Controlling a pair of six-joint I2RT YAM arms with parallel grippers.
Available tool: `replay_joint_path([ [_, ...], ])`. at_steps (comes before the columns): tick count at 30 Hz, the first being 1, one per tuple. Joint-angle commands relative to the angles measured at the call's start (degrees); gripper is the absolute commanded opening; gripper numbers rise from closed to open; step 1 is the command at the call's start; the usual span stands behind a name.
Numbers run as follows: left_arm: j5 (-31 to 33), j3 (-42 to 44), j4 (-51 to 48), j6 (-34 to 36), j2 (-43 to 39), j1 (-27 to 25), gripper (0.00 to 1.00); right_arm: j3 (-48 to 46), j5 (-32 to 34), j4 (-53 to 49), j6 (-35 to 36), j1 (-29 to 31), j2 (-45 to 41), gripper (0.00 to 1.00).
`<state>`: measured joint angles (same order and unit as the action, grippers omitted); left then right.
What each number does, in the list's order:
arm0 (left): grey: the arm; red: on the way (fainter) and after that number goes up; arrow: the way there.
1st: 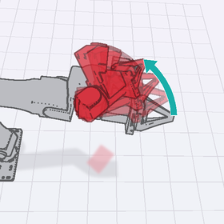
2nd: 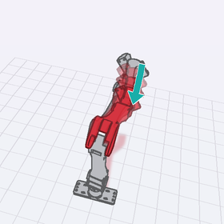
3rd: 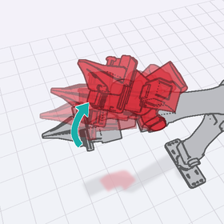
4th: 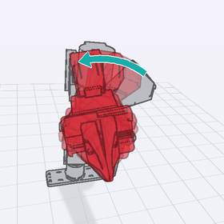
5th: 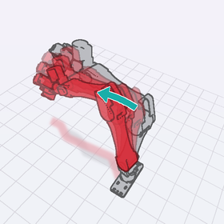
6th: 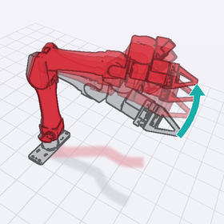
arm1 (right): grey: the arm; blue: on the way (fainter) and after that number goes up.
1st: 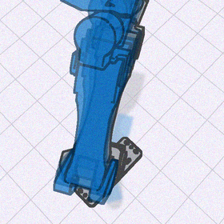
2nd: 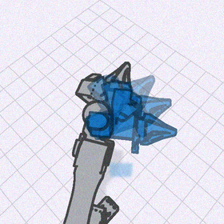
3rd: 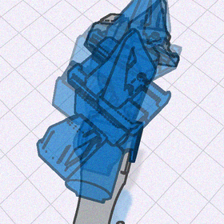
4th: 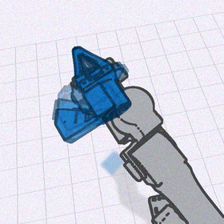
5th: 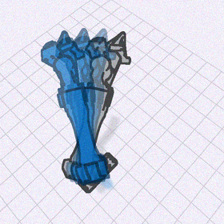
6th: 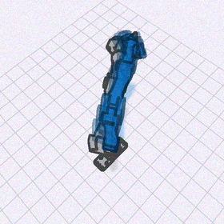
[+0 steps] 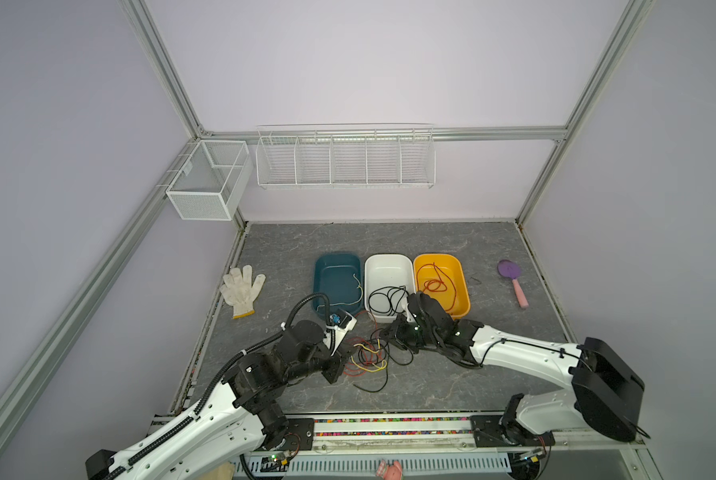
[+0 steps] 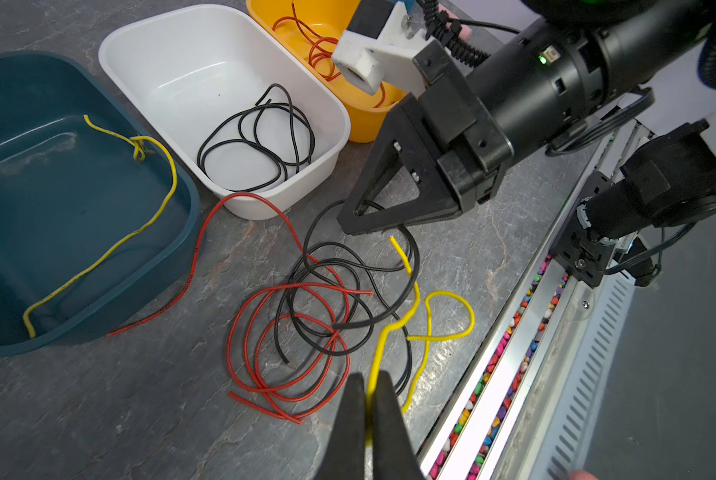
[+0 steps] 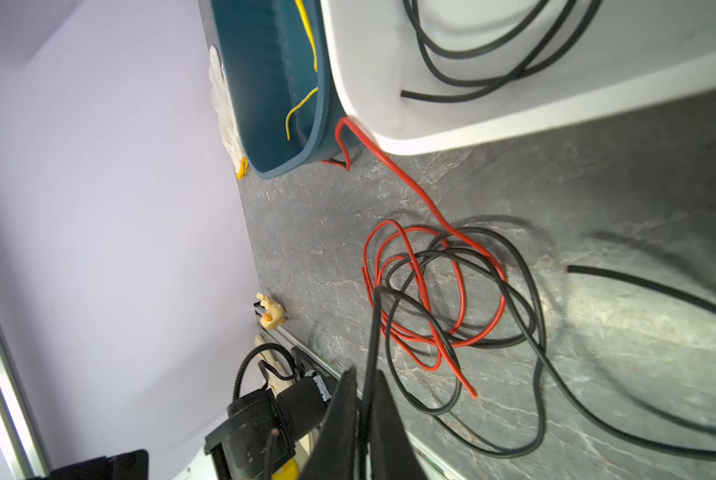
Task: Untangle the cables
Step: 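Lower the right gripper onto a black wire and close on it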
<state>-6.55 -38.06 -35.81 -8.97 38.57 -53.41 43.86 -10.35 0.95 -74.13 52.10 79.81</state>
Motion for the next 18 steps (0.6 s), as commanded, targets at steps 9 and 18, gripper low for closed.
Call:
replay_joint_path([
  [9, -2.4, 0.3, 1.1, -0.3, 1.4, 0.1, 0.00, 7.4, 0.0, -4.1, 3.3, -0.9, -1.0, 0.07],
  [18, -3.2, 0.1, 1.0, 0.0, 1.2, 0.1, 0.00, 8.8, 5.7, -11.8, 7.2, -2.2, -7.0, 0.07],
])
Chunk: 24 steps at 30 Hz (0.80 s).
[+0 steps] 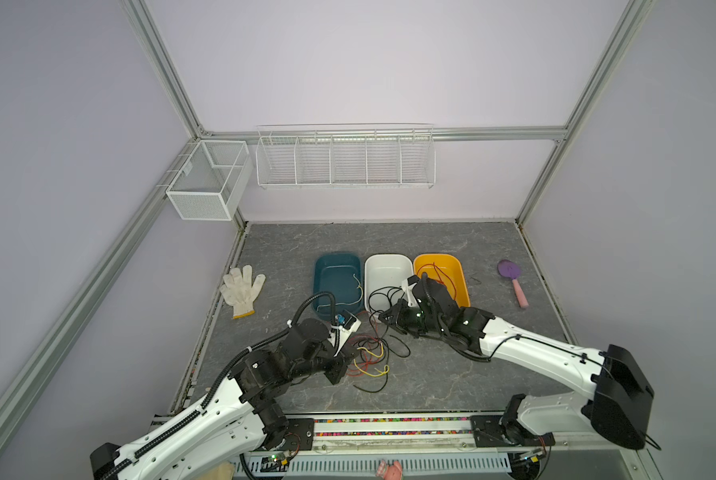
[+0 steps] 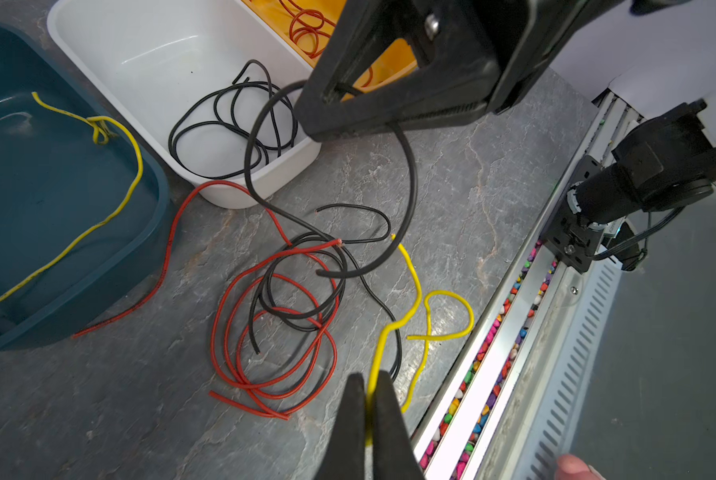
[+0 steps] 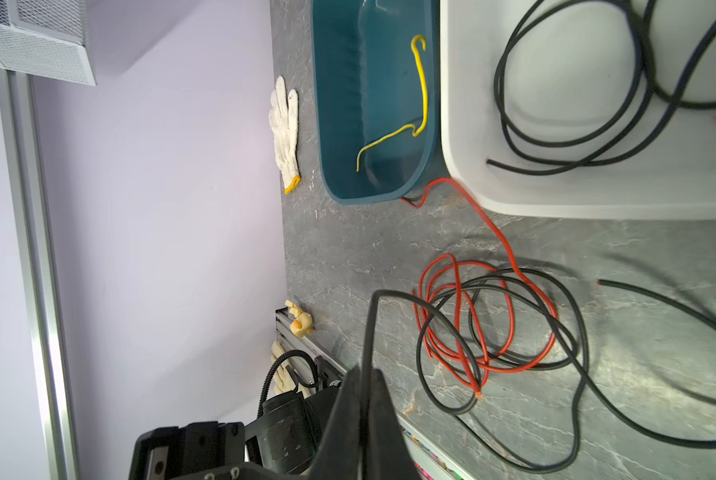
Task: Untangle the cables
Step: 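Lower the right gripper onto a black wire and close on it, then pull the black wire with the right gripper while the left carries yellow wire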
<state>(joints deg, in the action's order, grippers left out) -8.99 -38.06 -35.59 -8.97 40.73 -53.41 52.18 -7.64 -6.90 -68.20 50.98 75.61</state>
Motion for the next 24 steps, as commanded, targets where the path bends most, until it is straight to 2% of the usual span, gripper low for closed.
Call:
replay_joint_path([
  [1, -0.8, 0.2, 0.8, 0.1, -1.3, 0.1, 0.00, 0.0, 3.7, -4.8, 1.7, -1.7, -4.1, 0.06],
  [9, -2.0, -0.4, 0.5, 0.8, -2.8, 0.0, 0.00, -0.8, 8.7, -14.7, 8.8, -4.8, -14.9, 0.07],
  [13, -1.7, -0.4, 1.2, 0.8, -7.2, 0.0, 0.00, -3.9, 10.0, -18.1, 10.9, -4.9, -20.6, 0.07],
  [16, 1.3, -0.8, 1.0, 0.4, -11.1, 0.0, 0.00, -5.9, 10.6, -20.6, 12.6, -4.9, -24.5, 0.07],
  [19, 7.1, -2.2, -0.9, -0.2, -12.8, 0.1, 0.00, -8.1, 11.2, -23.1, 14.6, -4.9, -28.3, 0.07],
  [24, 18.4, -7.1, -5.2, -1.0, -9.1, 0.1, 0.00, -11.6, 12.3, -26.1, 18.4, -4.9, -34.4, 0.07],
])
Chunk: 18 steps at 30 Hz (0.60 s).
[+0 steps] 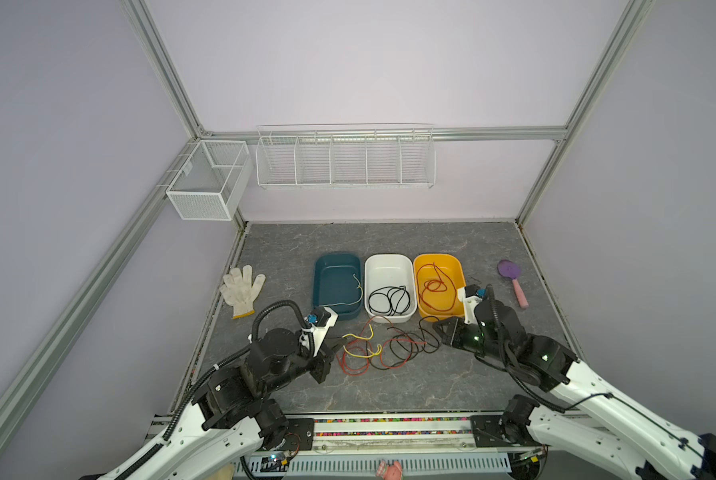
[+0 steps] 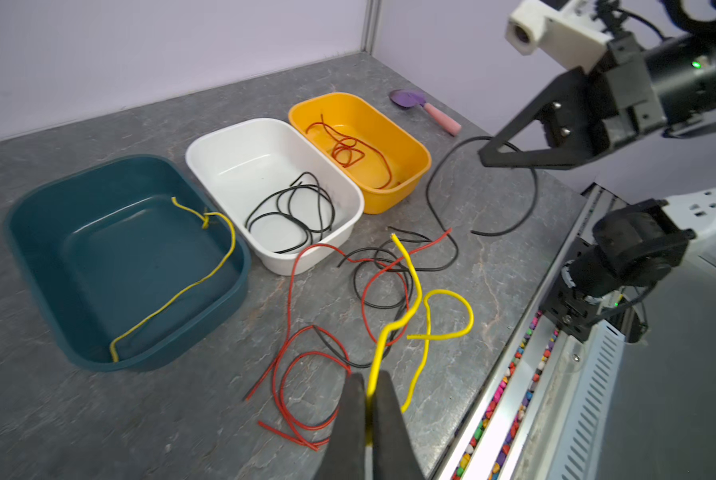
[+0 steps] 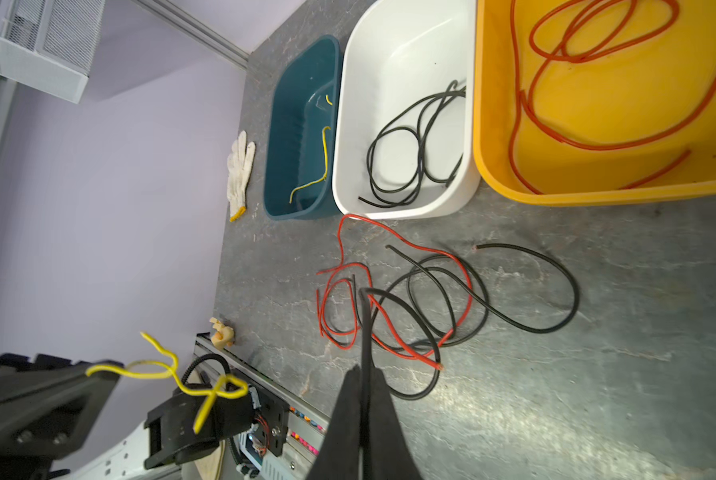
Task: Untangle the cables
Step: 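Pull the black wire with the right gripper while the left carries yellow wire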
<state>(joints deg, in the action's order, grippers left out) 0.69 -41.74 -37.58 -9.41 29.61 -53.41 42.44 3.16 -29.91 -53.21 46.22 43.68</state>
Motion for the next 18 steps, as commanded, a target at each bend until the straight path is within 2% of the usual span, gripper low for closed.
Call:
replay_joint_path([
  [1, 10.9, -4.5, -3.7, -0.4, 3.3, 0.1, 0.00, -2.4, 1.2, -3.3, 3.9, -0.1, -3.3, 0.07],
  [4, 15.4, -7.6, -4.7, 0.9, 8.8, 1.7, 0.00, -3.8, 0.0, -3.4, 4.9, 0.0, -5.5, 0.07],
  [10, 12.9, -12.1, -2.6, 3.2, 21.6, 13.7, 0.00, -4.7, -3.1, -3.3, 6.6, -0.1, -6.9, 0.06],
  [18, 15.0, -17.1, 2.8, 6.7, 39.2, 19.4, 0.00, -4.3, -6.3, -3.1, 10.0, 0.5, -6.8, 0.07],
])
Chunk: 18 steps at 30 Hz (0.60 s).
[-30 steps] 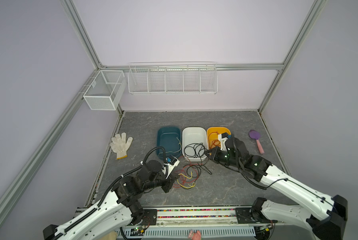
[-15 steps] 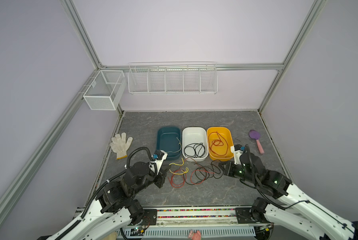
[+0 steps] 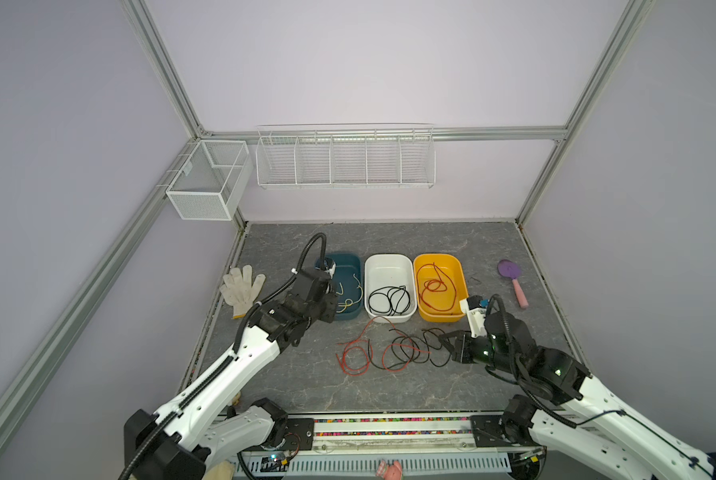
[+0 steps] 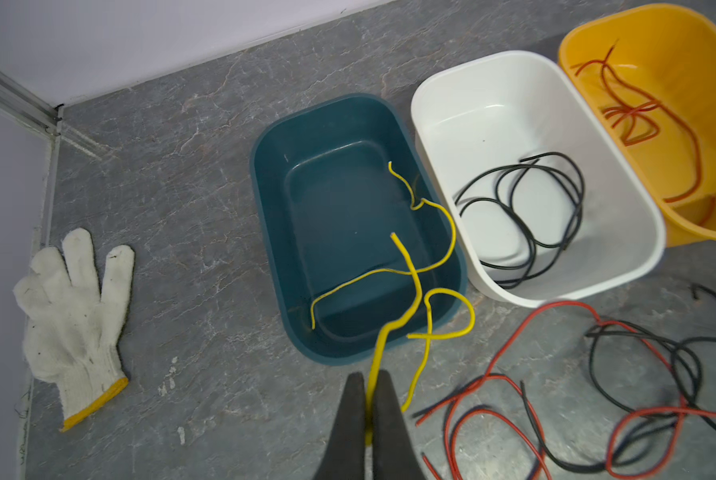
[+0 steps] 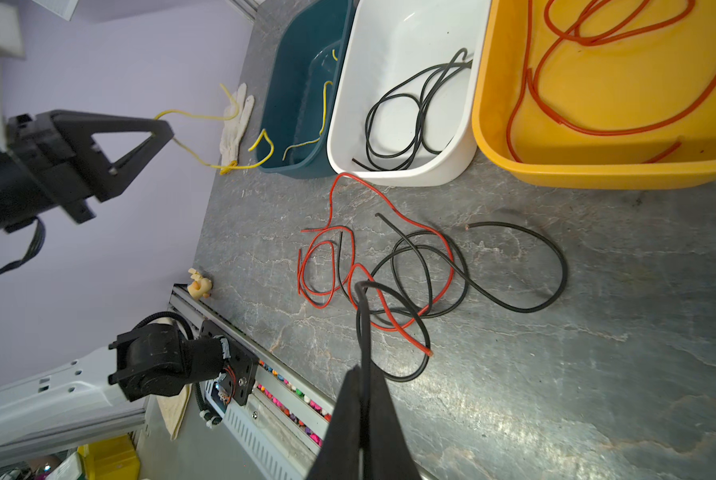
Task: Untangle the cables
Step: 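Pull the black wire with the right gripper while the left carries yellow wire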
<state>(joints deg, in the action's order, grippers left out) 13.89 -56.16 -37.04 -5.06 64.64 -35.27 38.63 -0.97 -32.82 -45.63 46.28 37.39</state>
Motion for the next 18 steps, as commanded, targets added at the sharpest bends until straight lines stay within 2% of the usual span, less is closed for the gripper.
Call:
replay_joint_path([
  [1, 2.0, -3.6, 2.0, 2.5, 6.1, 1.6, 0.00, -0.5, -2.6, -0.1, 2.6, 0.5, -0.3, 0.07],
  [9, 4.8, -8.7, 3.5, 3.2, 18.0, 3.3, 0.00, -0.7, -4.2, 0.0, 4.9, 2.0, 1.7, 0.07],
  [18, 6.2, -12.1, 4.3, 3.7, 26.5, 3.8, 0.00, -0.7, -3.0, 0.8, 6.1, 4.5, 3.5, 0.07],
])
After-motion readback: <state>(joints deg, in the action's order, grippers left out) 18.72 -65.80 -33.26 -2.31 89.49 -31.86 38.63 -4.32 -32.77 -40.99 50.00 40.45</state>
